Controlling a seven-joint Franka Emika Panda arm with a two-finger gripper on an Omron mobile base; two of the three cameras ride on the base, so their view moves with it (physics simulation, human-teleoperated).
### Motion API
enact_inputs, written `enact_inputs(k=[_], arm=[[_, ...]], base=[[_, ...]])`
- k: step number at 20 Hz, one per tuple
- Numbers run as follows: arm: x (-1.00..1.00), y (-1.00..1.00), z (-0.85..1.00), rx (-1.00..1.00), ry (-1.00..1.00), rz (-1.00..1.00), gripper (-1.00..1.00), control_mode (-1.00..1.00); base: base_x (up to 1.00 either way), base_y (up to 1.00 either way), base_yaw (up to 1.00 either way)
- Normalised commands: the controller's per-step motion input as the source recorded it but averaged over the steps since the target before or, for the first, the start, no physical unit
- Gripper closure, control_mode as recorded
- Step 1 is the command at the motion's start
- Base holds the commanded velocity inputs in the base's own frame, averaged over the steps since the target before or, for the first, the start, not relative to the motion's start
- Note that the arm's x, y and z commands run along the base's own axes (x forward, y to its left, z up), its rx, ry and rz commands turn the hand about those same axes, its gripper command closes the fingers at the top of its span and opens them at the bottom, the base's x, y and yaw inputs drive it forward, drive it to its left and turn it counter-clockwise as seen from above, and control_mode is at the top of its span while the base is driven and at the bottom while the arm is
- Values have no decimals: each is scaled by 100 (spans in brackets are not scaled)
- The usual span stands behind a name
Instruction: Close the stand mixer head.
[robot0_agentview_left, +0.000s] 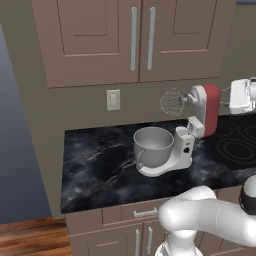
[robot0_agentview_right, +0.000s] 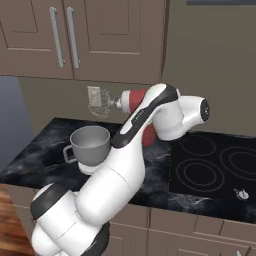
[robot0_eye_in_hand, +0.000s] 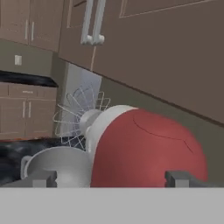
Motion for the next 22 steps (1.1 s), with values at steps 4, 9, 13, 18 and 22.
enact_inputs(k=[4,9,13,18,22], arm=[[15,100,-28,-18,5,52,-100,-100],[5,100,-39,-16,5,52,-100,-100],[17,100,-65,-22,0,43,-100,-100],[14,99,-33,-31,-2,29,-100,-100],[-41,38,12,-23,-19,1,-100,-100]], base=[[0,0,0],[0,0,0],[0,0,0],[0,0,0],[0,0,0]])
